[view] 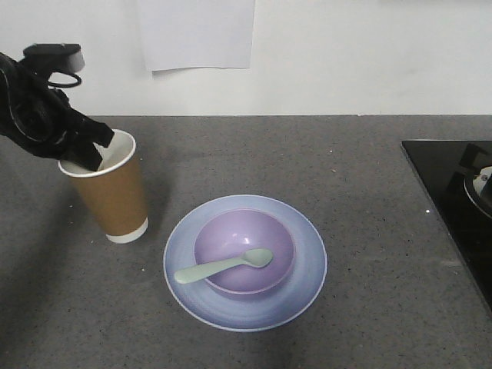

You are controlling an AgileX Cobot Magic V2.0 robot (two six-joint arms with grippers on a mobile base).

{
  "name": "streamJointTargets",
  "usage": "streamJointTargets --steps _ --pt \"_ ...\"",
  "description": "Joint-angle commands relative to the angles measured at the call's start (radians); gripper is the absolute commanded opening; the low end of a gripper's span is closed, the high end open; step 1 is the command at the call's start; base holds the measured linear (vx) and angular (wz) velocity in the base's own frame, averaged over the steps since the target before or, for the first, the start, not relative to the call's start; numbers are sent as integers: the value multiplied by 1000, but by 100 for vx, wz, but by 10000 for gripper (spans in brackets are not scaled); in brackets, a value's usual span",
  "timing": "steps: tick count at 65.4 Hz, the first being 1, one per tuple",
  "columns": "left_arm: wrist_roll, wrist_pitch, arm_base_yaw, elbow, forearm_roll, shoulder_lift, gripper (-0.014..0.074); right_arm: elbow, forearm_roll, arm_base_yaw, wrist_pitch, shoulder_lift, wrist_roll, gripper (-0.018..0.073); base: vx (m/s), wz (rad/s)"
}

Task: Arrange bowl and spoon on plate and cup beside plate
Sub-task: 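Move the left gripper down onto the rim of the brown paper cup, then grip the cup rim with the left gripper and slide it beside the plate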

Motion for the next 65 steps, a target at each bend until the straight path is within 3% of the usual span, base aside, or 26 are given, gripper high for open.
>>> streamJointTargets --steps 1,27,44,65 --pt "-8 -58 -26 21 1 -41 -8 -20 -6 -3 -58 7 -1 -6 0 0" --pt "-2 -124 -65 180 0 -39 -8 -20 -1 -3 -60 7 -1 -6 0 0" --pt "4 -124 -65 193 0 -38 0 -20 -1 -3 -60 7 -1 -6 0 0" --pt "8 -139 -65 189 -2 -44 95 -20 -1 -3 -59 7 -1 -6 0 0"
